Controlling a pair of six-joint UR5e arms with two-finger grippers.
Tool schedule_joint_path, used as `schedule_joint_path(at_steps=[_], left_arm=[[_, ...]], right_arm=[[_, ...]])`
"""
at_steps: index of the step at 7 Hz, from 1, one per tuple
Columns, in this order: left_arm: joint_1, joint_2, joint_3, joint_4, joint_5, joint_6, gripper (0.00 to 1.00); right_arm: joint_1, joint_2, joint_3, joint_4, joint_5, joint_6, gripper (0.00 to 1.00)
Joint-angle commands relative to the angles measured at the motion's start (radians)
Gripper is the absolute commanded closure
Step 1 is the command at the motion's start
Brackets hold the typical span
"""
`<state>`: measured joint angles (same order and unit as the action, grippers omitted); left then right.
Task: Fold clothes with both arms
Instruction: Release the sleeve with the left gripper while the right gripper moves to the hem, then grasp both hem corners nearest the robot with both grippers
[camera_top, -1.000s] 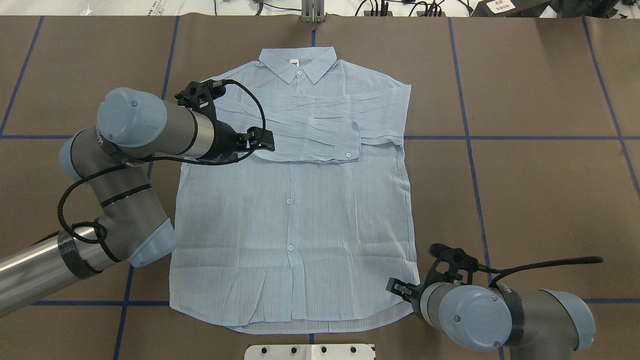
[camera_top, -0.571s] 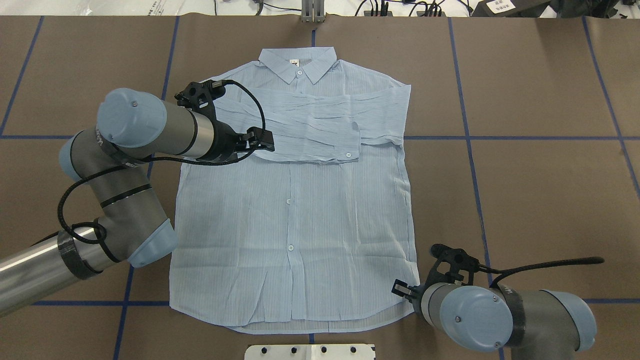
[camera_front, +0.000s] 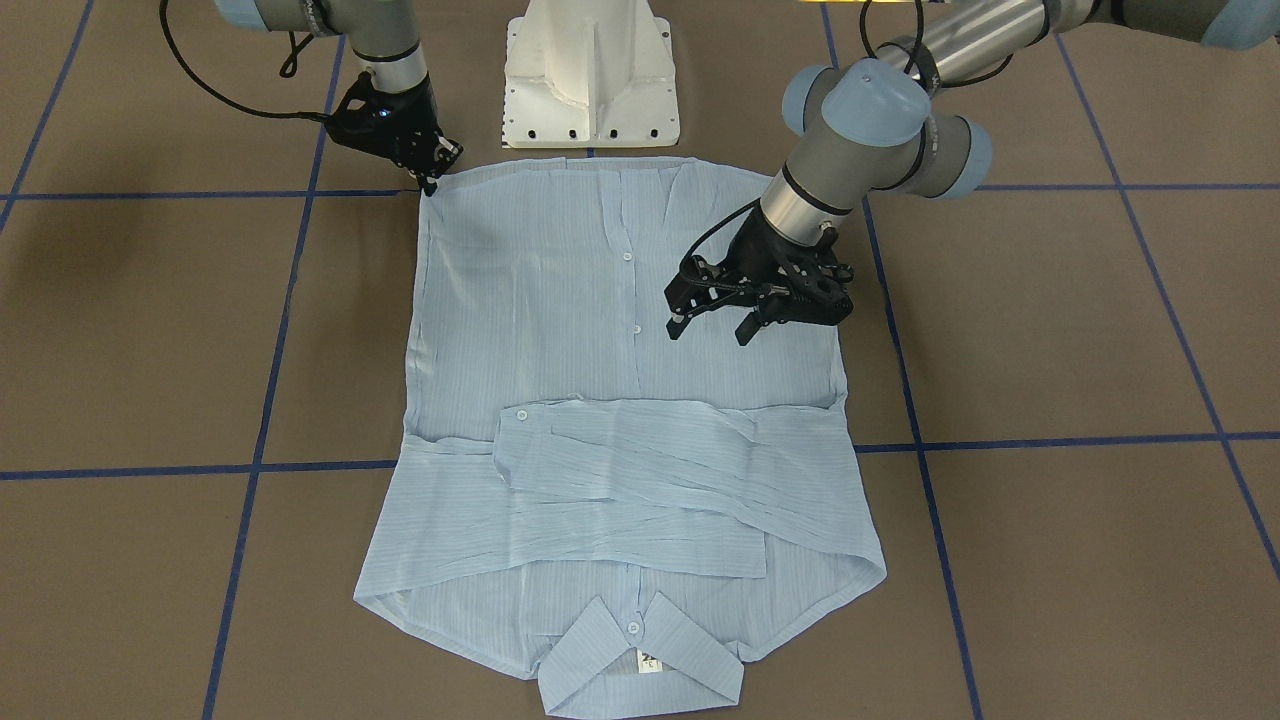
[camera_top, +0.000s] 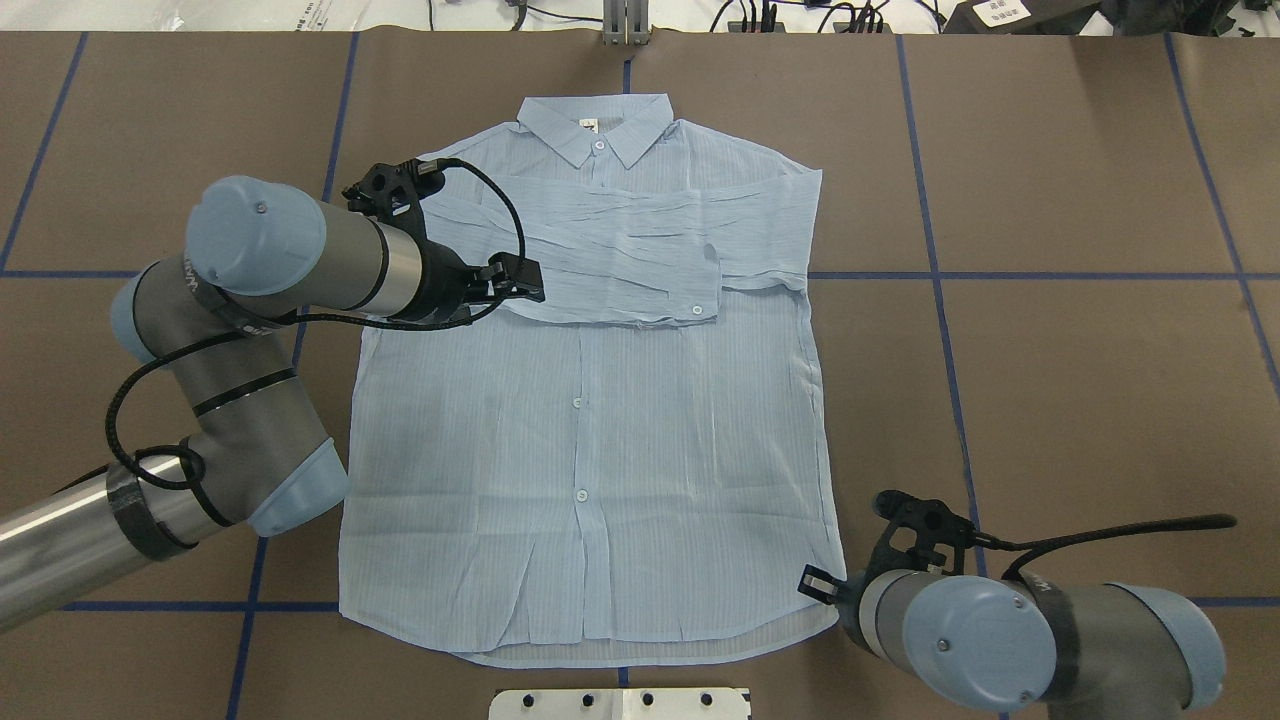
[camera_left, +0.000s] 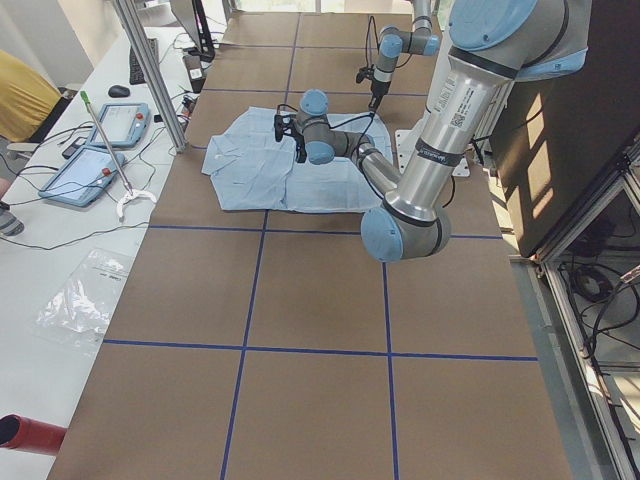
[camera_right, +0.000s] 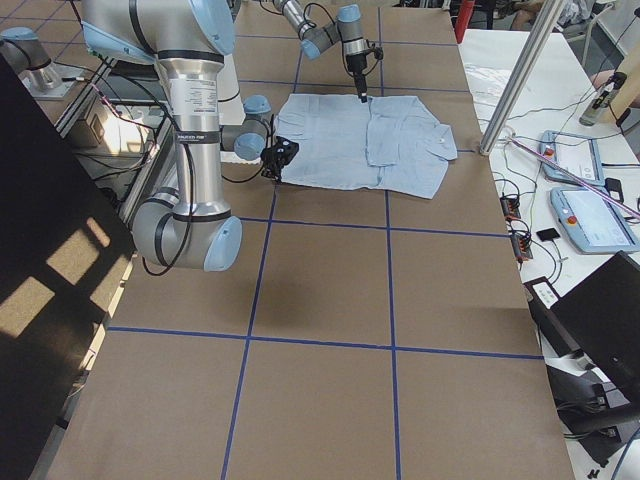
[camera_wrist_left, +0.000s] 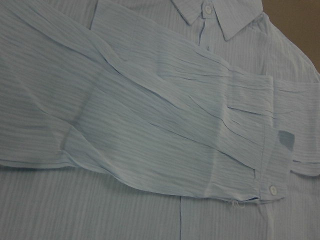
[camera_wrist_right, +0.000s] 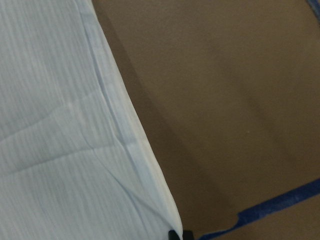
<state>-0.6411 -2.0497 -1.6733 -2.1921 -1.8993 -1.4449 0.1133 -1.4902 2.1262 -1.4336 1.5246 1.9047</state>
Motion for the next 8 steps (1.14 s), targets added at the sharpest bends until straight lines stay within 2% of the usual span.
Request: schedule_joint_path(at_steps=[1,2,4,5,6,8], left_arm=[[0.006,0.17,-0.153,0.002,0.006,-0.009,0.0],[0.036,0.225,-0.179,-0.001,0.038,-0.094,0.0],[0.211,0.375,-0.306,0.011,0.155,-0.237,0.0],[0.277,0.37,-0.345,0.122,0.175,-0.344,0.0],[0.344,0.371,-0.402,0.253,0.207,-0.371,0.0],[0.434,0.379,-0.418,0.327,0.227,-0.446,0.0]], right_arm=[[-0.02,-0.071,0.063,0.002,0.0,-0.001,1.0],[-0.027,-0.073,0.064,0.001,-0.001,0.001,1.0],[-0.033,-0.073,0.061,0.001,-0.004,0.001,1.0],[-0.034,-0.073,0.06,0.001,-0.004,0.001,1.0],[-0.034,-0.073,0.058,0.001,-0.004,0.001,1.0],[-0.034,-0.071,0.058,0.001,-0.004,0.001,1.0]])
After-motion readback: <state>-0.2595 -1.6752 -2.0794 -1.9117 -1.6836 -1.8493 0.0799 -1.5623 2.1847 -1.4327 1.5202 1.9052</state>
